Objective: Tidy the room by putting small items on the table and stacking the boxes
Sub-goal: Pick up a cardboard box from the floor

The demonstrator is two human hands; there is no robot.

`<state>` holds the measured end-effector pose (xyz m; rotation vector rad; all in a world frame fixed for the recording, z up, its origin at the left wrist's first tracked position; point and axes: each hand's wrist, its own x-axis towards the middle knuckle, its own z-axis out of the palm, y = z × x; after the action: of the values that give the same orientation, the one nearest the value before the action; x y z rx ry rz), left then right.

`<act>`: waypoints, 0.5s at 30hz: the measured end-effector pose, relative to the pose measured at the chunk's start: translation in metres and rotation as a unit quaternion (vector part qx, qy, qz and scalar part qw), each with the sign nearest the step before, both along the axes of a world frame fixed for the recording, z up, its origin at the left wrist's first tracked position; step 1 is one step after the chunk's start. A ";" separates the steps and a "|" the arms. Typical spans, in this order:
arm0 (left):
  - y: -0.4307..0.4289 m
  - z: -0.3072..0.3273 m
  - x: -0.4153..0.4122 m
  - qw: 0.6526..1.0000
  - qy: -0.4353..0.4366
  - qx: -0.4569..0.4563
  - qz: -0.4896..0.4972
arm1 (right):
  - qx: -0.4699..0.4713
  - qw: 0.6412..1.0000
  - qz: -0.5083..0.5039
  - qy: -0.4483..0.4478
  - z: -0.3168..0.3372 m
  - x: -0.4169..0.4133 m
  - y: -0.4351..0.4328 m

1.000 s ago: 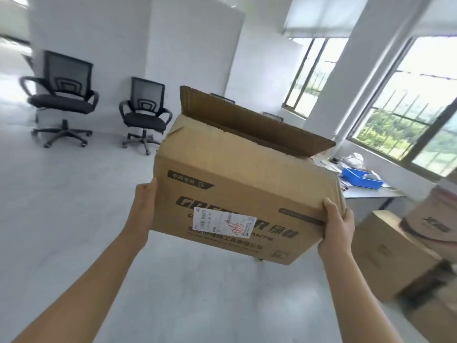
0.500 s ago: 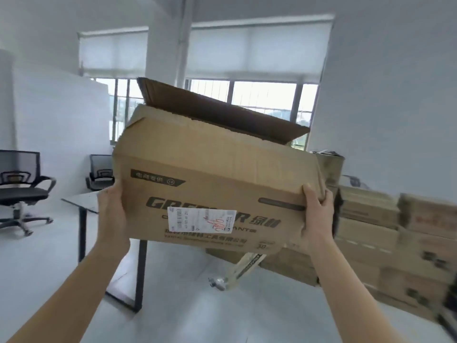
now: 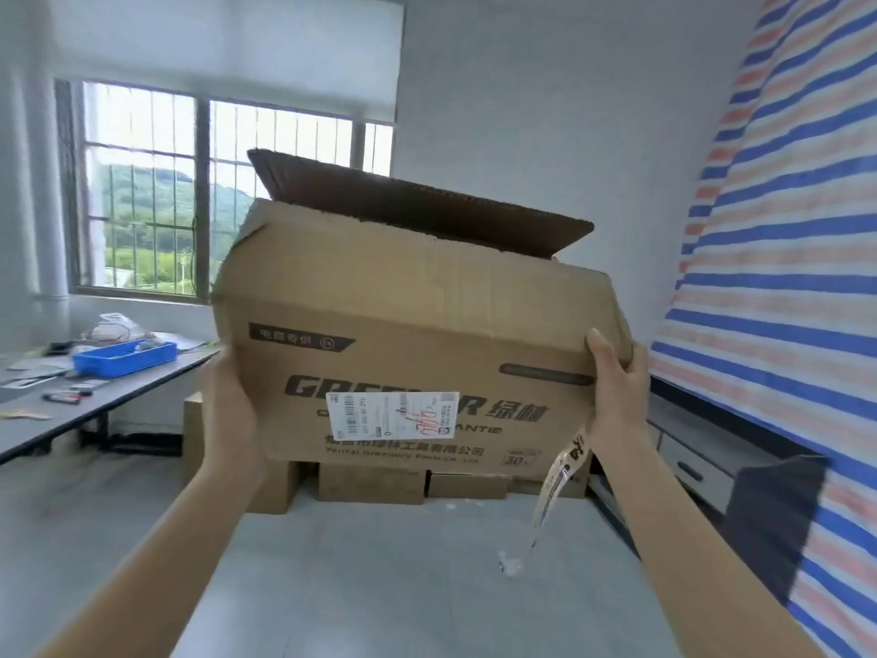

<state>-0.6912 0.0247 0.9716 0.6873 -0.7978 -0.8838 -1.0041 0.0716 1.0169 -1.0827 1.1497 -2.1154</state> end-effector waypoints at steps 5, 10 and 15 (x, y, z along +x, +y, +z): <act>-0.068 -0.015 -0.074 0.996 -0.065 0.036 -0.047 | 0.025 0.997 -0.073 -0.019 -0.021 -0.075 -0.023; -0.157 -0.047 -0.129 0.986 -0.089 0.094 -0.102 | 0.066 0.987 -0.145 -0.017 -0.039 -0.121 -0.067; -0.257 -0.064 -0.175 0.971 -0.127 0.116 -0.166 | 0.090 0.973 -0.212 -0.029 -0.042 -0.149 -0.132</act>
<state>-0.8661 -0.2326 0.9072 0.9003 -1.0697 -1.2220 -1.1532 -0.0608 0.9746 -0.7354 1.6232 -2.2762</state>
